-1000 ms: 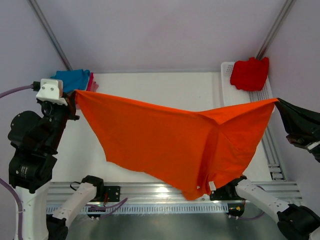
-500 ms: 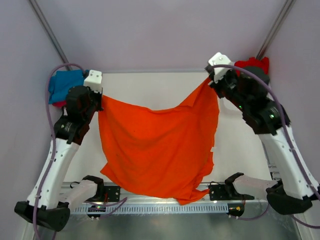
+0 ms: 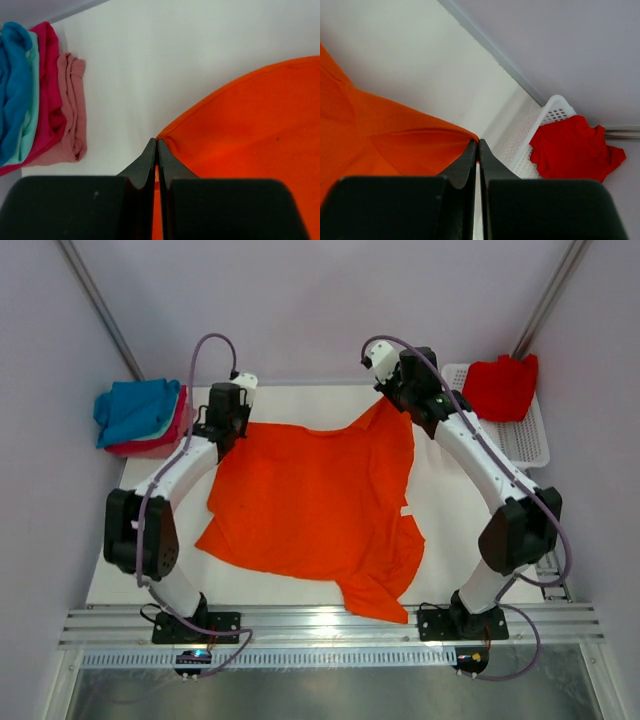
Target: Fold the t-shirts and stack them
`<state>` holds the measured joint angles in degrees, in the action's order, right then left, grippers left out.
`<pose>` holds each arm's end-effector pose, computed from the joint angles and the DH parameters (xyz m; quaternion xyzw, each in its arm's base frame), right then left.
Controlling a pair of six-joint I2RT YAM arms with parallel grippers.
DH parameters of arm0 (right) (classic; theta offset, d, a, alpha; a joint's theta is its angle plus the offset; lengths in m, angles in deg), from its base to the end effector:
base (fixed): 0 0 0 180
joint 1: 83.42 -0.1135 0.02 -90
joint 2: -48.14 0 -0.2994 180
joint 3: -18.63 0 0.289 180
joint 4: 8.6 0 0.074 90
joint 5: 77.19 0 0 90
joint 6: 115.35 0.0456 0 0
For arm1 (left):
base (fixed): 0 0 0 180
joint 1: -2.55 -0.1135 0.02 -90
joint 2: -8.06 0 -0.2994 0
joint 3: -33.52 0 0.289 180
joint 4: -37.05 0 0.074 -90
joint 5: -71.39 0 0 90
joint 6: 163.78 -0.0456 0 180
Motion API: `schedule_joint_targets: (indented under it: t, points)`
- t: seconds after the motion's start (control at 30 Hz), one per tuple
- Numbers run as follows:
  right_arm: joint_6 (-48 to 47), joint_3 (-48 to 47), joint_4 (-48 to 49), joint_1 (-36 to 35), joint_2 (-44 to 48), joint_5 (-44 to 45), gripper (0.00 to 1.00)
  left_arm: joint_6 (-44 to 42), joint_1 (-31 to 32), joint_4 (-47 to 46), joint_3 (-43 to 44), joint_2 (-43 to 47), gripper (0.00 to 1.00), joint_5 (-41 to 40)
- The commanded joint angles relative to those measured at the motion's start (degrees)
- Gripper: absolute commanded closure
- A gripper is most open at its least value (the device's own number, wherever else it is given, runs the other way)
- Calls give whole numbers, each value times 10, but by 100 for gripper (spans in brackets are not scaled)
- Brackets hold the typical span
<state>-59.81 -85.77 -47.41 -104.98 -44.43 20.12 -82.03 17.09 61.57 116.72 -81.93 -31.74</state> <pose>0.3951 0.1499 0.4178 -0.3701 0.7668 -0.1126 0.5122 0.3976 -0.0924 0.3172 0.1162 0.8600 0.0728 0.4916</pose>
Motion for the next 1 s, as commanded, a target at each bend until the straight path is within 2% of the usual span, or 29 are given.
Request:
schedule_joint_targets:
  t: [0.0,0.13,0.33,0.5,0.97]
  points:
    - [-11,-41,70,20,-72,22,97,-10,-2,-92,75,-87,100,-28]
    - [-11,-120,79,49,-168,30,97,-17,-2,-78,206,-252,100,-107]
    - [-19,-259,73,67,-321,65,97,-72,-5,-122,303,-387,100,-150]
    - [-24,-322,83,66,-392,96,97,-72,-15,-136,363,-446,100,-178]
    - [-25,-336,147,64,-433,155,97,-102,-29,-181,418,-526,100,-212]
